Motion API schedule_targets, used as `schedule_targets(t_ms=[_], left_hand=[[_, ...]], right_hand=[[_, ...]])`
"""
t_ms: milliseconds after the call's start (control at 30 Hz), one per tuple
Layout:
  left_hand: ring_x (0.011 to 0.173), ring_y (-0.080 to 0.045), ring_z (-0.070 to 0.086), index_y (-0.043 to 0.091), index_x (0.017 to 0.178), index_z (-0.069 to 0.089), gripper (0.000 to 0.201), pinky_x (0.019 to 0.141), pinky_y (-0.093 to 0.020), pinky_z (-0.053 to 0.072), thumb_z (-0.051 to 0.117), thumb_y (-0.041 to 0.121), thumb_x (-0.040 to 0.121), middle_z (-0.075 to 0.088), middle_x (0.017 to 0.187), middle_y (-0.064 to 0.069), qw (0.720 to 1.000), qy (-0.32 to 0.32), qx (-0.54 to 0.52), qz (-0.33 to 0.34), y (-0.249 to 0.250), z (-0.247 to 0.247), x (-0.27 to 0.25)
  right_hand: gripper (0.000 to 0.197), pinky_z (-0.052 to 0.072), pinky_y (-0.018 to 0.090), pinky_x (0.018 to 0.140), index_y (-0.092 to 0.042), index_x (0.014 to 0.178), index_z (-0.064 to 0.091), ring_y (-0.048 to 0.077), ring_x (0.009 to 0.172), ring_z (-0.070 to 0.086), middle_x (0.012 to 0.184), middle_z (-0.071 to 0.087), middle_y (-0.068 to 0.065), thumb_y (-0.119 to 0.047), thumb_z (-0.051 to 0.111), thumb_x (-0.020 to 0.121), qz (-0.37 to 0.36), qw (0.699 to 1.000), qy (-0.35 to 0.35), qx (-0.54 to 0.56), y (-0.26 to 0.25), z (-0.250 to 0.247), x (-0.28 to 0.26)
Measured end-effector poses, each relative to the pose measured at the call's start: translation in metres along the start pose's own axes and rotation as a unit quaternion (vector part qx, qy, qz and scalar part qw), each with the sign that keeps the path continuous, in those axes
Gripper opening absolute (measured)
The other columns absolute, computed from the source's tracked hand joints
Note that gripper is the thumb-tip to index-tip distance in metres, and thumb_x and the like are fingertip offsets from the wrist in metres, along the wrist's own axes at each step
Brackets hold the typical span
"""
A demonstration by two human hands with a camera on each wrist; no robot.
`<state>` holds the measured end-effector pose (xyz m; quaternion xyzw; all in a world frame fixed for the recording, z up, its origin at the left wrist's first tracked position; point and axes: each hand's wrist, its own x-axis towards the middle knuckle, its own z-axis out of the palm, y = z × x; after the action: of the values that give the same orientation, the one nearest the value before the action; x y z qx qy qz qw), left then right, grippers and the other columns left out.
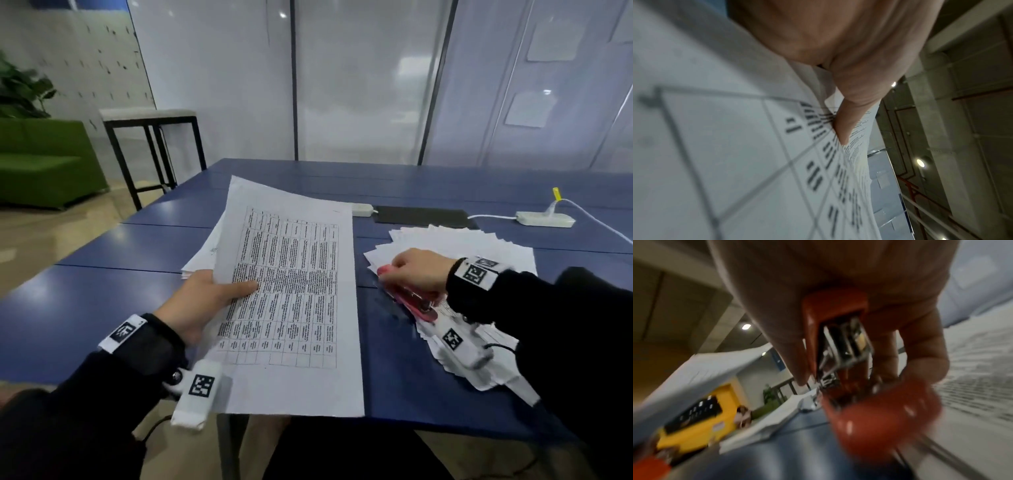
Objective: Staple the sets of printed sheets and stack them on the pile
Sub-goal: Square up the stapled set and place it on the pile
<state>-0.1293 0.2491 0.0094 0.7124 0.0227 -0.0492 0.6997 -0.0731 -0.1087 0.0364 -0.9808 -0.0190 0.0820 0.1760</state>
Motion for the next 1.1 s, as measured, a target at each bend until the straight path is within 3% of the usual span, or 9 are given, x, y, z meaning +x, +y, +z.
schedule_targets(t_ms=[233,367,433,533,600,700,933,1033,1100], left_hand=[[0.107,-0.031,0.074,-0.005,0.124,0.067,0.031,0.097,-0.045,0.056,0.064,-0.003,0.093,0.075,0.118,-0.020,0.996,-0.010,-0.079,-0.039,-0.017,0.010,0.011],[0.115,-0.036,0.071,-0.005,0.125,0.067,0.033,0.105,-0.049,0.052,0.068,-0.001,0.092,0.074,0.121,-0.020,0.997,-0.005,-0.073,-0.032,-0.018,0.016,0.020],[0.108,-0.033,0.074,-0.003,0.120,0.070,0.028,0.093,-0.043,0.059,0.070,-0.001,0.092,0.076,0.116,-0.018,0.997,0.020,-0.078,-0.015,-0.015,0.022,0.023],[0.099,-0.025,0.077,0.002,0.114,0.073,0.022,0.082,-0.034,0.062,0.072,0.001,0.092,0.080,0.107,-0.010,0.994,0.073,-0.067,0.036,-0.009,0.029,0.026],[0.101,-0.029,0.076,0.002,0.112,0.074,0.021,0.092,-0.043,0.060,0.074,0.004,0.091,0.079,0.107,-0.012,0.993,0.083,-0.061,0.052,-0.007,0.029,0.027],[0.102,-0.029,0.076,0.003,0.115,0.074,0.021,0.093,-0.043,0.058,0.072,0.004,0.094,0.079,0.110,-0.012,0.992,0.081,-0.079,0.051,-0.006,0.025,0.028],[0.108,-0.023,0.072,0.025,0.128,0.058,0.044,0.091,-0.045,0.059,0.074,0.018,0.087,0.074,0.121,0.000,0.984,0.144,0.024,0.102,-0.017,-0.009,0.040],[0.101,-0.029,0.072,0.042,0.114,0.058,0.038,0.075,-0.054,0.063,0.066,0.023,0.082,0.072,0.116,0.006,0.964,0.190,0.141,0.124,-0.007,-0.038,0.065],[0.092,-0.029,0.072,0.034,0.118,0.056,0.038,0.061,-0.044,0.063,0.066,0.014,0.087,0.070,0.118,0.000,0.955,0.207,0.169,0.126,0.006,-0.058,0.085]], right_hand=[[0.039,0.055,0.035,0.086,-0.015,0.102,0.072,0.025,0.094,0.066,0.101,0.072,0.007,-0.052,0.065,0.089,0.004,0.985,-0.038,-0.170,0.006,0.018,-0.009],[0.041,0.047,0.033,0.084,-0.017,0.104,0.070,0.022,0.100,0.065,0.101,0.069,-0.003,-0.056,0.057,0.099,-0.054,0.995,0.071,0.039,-0.004,0.018,-0.017],[0.040,0.054,0.036,0.075,-0.014,0.106,0.071,0.026,0.092,0.071,0.101,0.073,0.004,-0.051,0.057,0.101,-0.054,0.931,0.107,0.346,-0.021,0.017,-0.027],[0.032,0.052,0.033,0.056,-0.012,0.106,0.070,0.022,0.068,0.067,0.092,0.073,0.008,-0.042,0.063,0.099,0.022,0.803,-0.050,0.594,-0.043,0.030,-0.043],[0.020,0.057,0.039,0.074,-0.008,0.106,0.073,0.031,0.088,0.072,0.102,0.077,0.013,-0.023,0.062,0.102,-0.001,0.803,-0.104,0.587,-0.052,0.050,-0.048],[0.020,0.057,0.051,0.097,-0.002,0.110,0.074,0.034,0.104,0.074,0.111,0.077,0.015,-0.001,0.056,0.101,-0.033,0.817,-0.012,0.576,-0.065,0.071,-0.041],[0.021,0.055,0.052,0.102,-0.010,0.115,0.073,0.032,0.111,0.071,0.113,0.077,0.008,-0.010,0.060,0.099,-0.012,0.793,0.108,0.600,-0.115,0.068,0.031],[0.022,0.059,0.048,0.093,-0.004,0.118,0.071,0.031,0.105,0.072,0.117,0.075,0.014,-0.013,0.061,0.101,-0.034,0.801,0.084,0.592,-0.145,0.059,0.064],[0.016,0.063,0.041,0.064,-0.002,0.110,0.070,0.023,0.073,0.074,0.101,0.074,0.015,-0.012,0.065,0.100,-0.033,0.828,0.039,0.558,-0.162,0.057,0.081]])
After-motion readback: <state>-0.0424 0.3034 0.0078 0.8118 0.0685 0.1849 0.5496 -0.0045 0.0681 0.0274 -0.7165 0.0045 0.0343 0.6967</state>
